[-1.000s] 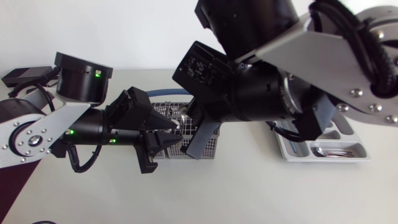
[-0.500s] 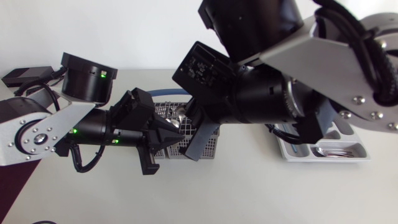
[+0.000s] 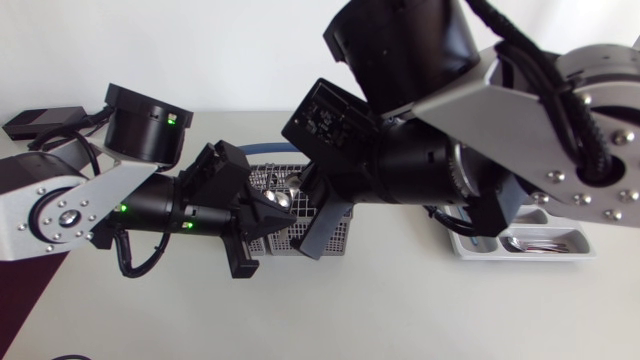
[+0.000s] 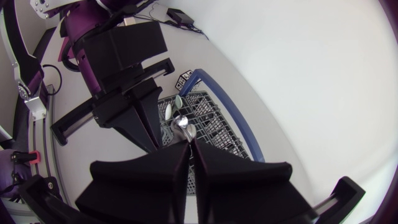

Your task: Transfer all utensils from the basket to the drawer tray.

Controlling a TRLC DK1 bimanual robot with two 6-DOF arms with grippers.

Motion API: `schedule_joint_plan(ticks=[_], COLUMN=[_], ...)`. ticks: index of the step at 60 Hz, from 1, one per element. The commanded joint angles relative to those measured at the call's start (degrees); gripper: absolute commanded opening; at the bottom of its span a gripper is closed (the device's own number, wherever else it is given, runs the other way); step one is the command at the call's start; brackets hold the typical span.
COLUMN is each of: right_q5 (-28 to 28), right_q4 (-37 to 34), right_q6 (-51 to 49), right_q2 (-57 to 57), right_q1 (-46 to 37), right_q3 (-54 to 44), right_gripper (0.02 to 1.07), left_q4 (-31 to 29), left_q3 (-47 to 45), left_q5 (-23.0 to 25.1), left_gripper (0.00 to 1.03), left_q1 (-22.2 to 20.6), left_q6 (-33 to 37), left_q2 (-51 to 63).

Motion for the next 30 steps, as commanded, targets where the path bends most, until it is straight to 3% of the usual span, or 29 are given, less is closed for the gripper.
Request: schedule_joint_plan(ticks=[1,6,13,30], right_q5=[0.18,-0.17,-2.37,-14.67], right_q4=[1.19,1.46,1.63,1.10], right_q6=[1.10,1.72,4.35,10.51], right_q2=[-0.40,-0.58,-1.19,1.18], right_q1=[-1.26,-2.14,-4.60,-12.16], right_q3=[-1.18,-1.00,-0.74,2.07], right_gripper=[0.20,0.35,0.68,0.70], left_q4=[-0.32,-0.67,-0.23,5.66], left_q3=[3.12,4.70,6.90,10.50], left_q5=[0.31,0.40,0.40,0.31], left_gripper=[0.04,0.04,0.04,0.04], left_q1=[0.02,0.29,1.26,1.26], left_q6=[-4.18,-6.64,-9.98,-19.03], left_q2=[1.68,3.00,5.29,8.63])
